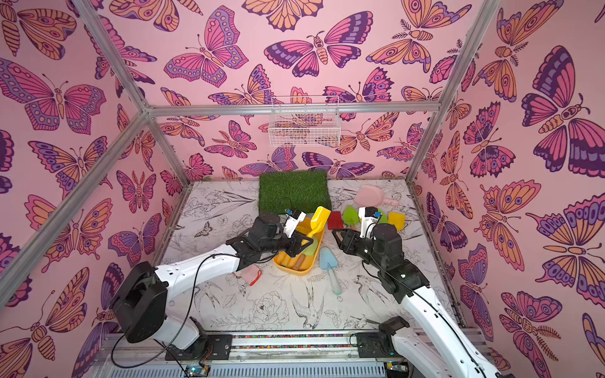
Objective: Take the shovel out of the storage box
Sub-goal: Place the shovel at the center of the board.
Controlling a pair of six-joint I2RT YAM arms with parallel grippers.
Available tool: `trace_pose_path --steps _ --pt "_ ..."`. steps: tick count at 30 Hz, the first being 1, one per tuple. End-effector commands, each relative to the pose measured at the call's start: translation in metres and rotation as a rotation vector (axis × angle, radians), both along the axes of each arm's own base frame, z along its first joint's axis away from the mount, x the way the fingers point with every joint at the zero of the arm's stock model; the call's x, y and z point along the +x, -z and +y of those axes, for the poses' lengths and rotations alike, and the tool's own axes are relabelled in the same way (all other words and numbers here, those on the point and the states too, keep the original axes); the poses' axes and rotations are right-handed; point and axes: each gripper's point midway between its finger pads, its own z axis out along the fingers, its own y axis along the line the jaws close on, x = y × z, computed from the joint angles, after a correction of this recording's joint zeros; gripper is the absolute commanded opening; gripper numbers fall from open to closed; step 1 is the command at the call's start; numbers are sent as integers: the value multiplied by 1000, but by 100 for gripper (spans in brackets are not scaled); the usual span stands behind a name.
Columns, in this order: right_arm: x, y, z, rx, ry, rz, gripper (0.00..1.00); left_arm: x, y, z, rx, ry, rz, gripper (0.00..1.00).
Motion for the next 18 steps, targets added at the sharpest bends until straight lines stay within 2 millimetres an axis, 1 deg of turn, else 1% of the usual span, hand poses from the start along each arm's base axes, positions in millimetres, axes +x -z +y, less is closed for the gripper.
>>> trace_pose_path --steps 1,4,9,14,18 --pt "6 -13 -4 83 57 -9 43 3 -12 -13 -20 19 -63 0" --pt "10 -11 -6 103 92 13 39 -1 -13 -18 -19 33 -70 0" --pt "18 -3 -9 98 132 54 36 -8 -15 -25 -25 63 -75 0" --pt "23 2 -9 77 153 81 36 -15 -17 -30 -25 98 -90 0" --pt "26 5 -6 77 150 95 37 -17 -10 -32 -14 107 -83 0"
